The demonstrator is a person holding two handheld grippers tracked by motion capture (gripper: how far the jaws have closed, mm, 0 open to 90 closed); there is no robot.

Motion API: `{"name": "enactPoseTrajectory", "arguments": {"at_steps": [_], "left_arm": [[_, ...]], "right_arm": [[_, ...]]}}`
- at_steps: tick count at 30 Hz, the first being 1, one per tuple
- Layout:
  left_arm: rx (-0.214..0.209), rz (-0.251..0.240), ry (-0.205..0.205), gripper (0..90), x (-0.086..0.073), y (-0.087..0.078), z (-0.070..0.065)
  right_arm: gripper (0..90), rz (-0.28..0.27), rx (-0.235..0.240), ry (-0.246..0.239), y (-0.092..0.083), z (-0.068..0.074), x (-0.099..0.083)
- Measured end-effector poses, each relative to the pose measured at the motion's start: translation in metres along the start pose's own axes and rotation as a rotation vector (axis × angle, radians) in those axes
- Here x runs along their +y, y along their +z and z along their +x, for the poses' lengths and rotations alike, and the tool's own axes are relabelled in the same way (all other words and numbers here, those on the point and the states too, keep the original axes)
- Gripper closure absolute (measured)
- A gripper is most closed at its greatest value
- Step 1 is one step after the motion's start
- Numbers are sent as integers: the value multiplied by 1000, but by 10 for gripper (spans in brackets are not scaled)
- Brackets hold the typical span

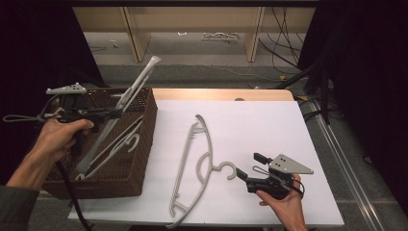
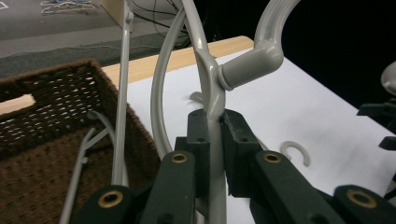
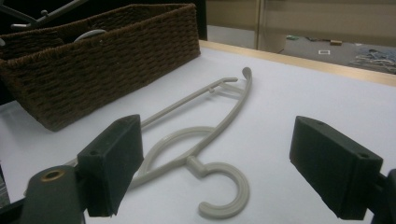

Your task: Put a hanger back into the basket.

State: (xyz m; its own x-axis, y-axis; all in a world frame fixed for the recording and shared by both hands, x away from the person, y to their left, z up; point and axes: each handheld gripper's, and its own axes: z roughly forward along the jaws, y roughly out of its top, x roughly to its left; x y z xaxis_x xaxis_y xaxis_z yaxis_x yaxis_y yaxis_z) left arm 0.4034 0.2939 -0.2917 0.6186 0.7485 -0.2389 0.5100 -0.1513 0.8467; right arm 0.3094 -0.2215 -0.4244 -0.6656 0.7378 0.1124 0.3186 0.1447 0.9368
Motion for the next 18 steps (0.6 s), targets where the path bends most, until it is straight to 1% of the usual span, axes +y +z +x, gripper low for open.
{"name": "enactPoseTrajectory", "arguments": {"at_steps": [1, 2, 3, 4, 6, 7, 8, 9, 11, 14, 17, 18], "left_arm": [[19, -2, 23, 820, -3, -2, 5], [19, -2, 23, 820, -3, -2, 5], [30, 7, 36, 820, -4, -3, 8], [25, 0, 42, 820, -6, -4, 11], [51, -2, 56, 820, -13, -8, 19], [51, -2, 56, 820, -13, -8, 19], [49, 10, 62, 820, -17, -9, 22], [58, 16, 72, 820, -19, -10, 23], [62, 18, 72, 820, -21, -11, 25], [86, 27, 76, 820, -29, -13, 31], [87, 38, 81, 820, -34, -14, 33], [91, 45, 82, 819, -39, -14, 35]], "right_arm": [[184, -1, -5, -2, 0, 0, 0], [184, -1, -5, -2, 0, 0, 0], [185, 0, 0, 0, 0, 0, 0], [184, 0, 0, -1, 0, 0, 0], [185, -1, 5, 3, 0, 0, 0], [185, -5, 2, 6, 1, 0, -1], [185, -7, 7, 7, 1, 0, -1], [185, -7, 7, 6, 2, 0, -1], [184, -1, 7, 8, 1, 0, -1], [185, -8, 8, 9, 2, 0, -1], [185, -8, 7, 7, 2, 0, -1], [185, 4, -5, 2, 1, 0, -1]]}}
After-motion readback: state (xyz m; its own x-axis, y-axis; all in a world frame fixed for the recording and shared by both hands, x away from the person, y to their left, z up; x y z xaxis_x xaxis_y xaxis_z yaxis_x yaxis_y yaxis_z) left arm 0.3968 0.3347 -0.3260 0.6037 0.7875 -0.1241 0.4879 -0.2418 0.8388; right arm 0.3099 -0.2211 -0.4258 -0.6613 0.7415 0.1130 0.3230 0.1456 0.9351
